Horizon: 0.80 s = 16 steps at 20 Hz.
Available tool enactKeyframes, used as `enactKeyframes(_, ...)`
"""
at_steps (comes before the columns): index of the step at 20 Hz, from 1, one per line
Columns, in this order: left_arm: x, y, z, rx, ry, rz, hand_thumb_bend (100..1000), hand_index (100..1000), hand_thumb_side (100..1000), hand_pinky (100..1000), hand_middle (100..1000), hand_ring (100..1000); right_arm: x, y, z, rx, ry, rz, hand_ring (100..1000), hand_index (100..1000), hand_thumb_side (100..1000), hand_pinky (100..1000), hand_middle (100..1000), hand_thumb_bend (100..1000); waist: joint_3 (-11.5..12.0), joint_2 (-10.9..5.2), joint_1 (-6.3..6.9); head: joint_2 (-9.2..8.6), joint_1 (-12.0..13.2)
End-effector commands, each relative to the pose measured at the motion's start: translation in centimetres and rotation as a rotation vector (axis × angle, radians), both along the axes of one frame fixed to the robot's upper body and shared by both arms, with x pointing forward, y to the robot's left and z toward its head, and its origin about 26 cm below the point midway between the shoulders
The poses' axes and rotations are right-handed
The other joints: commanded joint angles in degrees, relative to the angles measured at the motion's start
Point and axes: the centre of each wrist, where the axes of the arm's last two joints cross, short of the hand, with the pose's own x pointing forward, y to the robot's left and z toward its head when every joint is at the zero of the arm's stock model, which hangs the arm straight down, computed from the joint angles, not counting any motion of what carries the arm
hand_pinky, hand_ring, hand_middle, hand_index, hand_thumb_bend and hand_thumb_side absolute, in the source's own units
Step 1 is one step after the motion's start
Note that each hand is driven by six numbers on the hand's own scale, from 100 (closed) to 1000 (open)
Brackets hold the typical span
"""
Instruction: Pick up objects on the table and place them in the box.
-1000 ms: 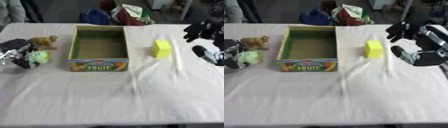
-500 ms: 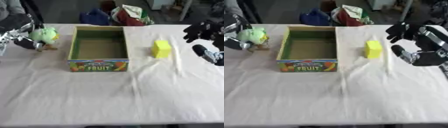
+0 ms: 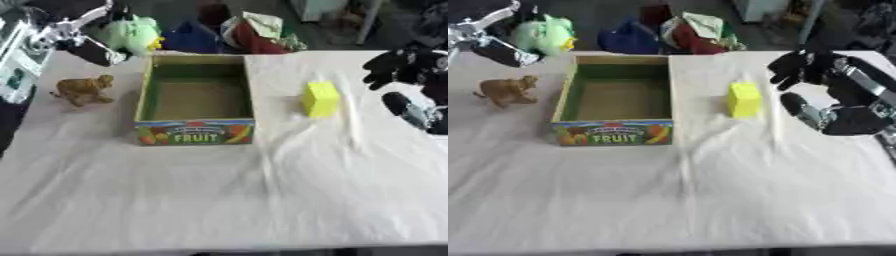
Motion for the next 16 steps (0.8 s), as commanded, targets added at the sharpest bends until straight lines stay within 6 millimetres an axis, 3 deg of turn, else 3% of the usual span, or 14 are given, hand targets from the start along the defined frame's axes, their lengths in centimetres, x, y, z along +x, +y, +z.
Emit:
enactKeyframes(1, 0.9, -1.4, -0.6, 0.034, 0.015, -0.017, 100, 520, 159, 570, 419, 445, 0.2, -0.1, 1.0, -0.007, -0.023, 0.006, 739, 767, 398, 688, 766, 227, -0.2, -0.56, -0.15, -0.34, 0.3)
enactKeyframes(8, 2.4, -2.4, -5.5, 0.058, 0.098, 0.017, 153, 555, 190, 589, 455, 476, 0.3, 0.2, 0.9, -0.004, -0.021, 0.018, 739, 767, 405, 687, 765, 220, -0.7, -0.18, -0.46, -0.59, 0.2)
enactKeyframes(10, 2.5, -2.6, -6.4, 0.067, 0.109, 0.018, 206, 583, 212, 600, 482, 502, 0.3, 0.3, 0.9, -0.004, -0.02, 0.02, 739, 767, 407, 687, 765, 219, -0.7, -0.1, -0.5, -0.55, 0.3)
enactKeyframes(13, 2.6, -2.6, -7.3, 0.066, 0.111, 0.016, 392, 669, 298, 639, 559, 574, 0.3, 0.3, 0.9, -0.003, -0.019, 0.02, 738, 766, 410, 686, 764, 216, -0.7, 0.01, -0.49, -0.58, 0.2)
enactKeyframes(16, 2.4, -2.5, -7.3, 0.061, 0.094, 0.011, 482, 713, 360, 660, 600, 604, 0.3, 0.2, 0.8, -0.005, -0.015, 0.017, 738, 767, 415, 686, 764, 212, -0.5, 0.07, -0.4, -0.51, 0.0)
